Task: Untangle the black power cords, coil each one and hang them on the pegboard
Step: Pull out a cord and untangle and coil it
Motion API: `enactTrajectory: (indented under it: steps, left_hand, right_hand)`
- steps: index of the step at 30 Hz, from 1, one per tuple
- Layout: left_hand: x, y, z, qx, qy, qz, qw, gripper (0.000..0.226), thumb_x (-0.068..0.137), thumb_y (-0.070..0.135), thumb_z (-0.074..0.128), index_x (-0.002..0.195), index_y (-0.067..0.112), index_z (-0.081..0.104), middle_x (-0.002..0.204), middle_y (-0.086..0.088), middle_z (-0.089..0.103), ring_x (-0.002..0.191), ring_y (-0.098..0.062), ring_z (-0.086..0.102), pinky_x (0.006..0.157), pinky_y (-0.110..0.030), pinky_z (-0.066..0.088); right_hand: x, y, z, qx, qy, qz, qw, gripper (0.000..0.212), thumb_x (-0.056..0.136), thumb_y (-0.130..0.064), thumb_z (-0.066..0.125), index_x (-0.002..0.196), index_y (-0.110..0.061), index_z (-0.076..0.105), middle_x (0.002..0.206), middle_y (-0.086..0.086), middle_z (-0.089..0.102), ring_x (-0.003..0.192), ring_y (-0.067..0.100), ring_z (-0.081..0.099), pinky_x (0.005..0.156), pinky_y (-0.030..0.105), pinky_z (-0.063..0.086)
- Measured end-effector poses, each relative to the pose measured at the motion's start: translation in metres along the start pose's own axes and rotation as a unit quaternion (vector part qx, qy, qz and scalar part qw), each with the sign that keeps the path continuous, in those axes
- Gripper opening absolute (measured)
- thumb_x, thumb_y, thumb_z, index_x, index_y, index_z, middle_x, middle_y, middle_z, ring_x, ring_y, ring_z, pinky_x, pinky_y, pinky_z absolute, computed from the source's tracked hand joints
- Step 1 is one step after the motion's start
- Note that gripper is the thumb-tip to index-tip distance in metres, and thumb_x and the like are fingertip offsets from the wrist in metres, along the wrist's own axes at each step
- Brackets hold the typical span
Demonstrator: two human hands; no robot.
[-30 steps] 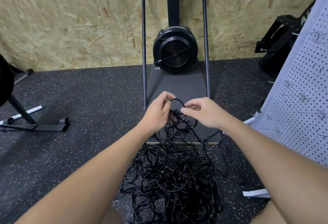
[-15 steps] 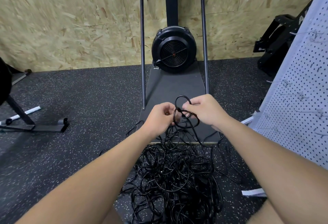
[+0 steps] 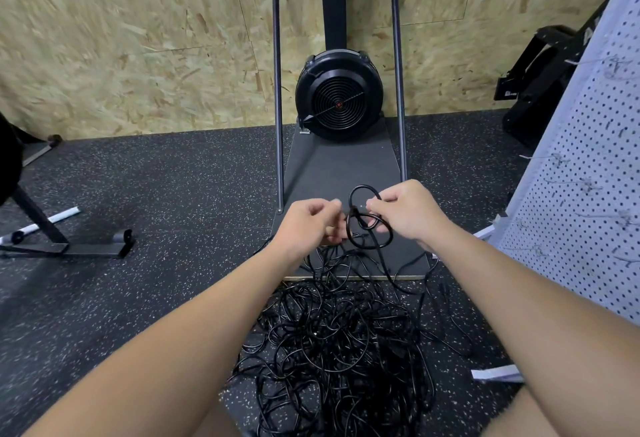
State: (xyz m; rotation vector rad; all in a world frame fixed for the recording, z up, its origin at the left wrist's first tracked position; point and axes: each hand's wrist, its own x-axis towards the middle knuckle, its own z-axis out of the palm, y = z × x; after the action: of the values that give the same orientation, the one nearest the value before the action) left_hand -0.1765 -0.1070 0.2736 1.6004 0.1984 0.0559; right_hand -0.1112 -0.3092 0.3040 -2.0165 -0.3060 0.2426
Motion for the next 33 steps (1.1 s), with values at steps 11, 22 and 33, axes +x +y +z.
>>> enactTrajectory:
  steps: [11,22,33]
  left_hand:
    - [0.009,-0.002,-0.019,0.210,-0.036,0.086,0.973,0.006,0.102,0.014,0.078,0.099,0.009,0.078,0.081,-0.012,0.080,0.069,-0.015,0.070,0.075,-0.030,0.058]
    - [0.006,0.001,-0.016,0.256,-0.034,0.119,0.959,0.030,0.108,0.039,0.068,0.085,0.021,0.068,0.069,0.014,0.050,0.065,-0.009,0.041,0.063,-0.028,0.037]
    - [0.008,-0.002,-0.004,0.198,0.064,0.057,0.976,0.038,0.104,0.036,0.072,0.077,0.010,0.068,0.061,0.009,0.052,0.055,-0.011,0.039,0.056,-0.030,0.033]
  right_hand:
    - [0.002,0.002,0.004,-0.022,-0.006,-0.026,0.999,0.033,0.107,-0.028,0.069,0.081,-0.011,0.079,0.077,0.004,0.079,0.061,0.023,0.070,0.067,0.043,0.065]
    - [0.005,0.001,-0.003,0.011,-0.058,-0.089,0.994,0.015,0.111,-0.019,0.061,0.119,-0.023,0.073,0.086,0.007,0.079,0.067,0.018,0.071,0.084,0.049,0.063]
    - [0.000,0.000,0.014,-0.126,-0.092,-0.070,0.985,0.065,0.086,-0.021,0.092,0.142,-0.029,0.059,0.097,-0.010,0.077,0.066,0.007,0.065,0.049,0.019,0.042]
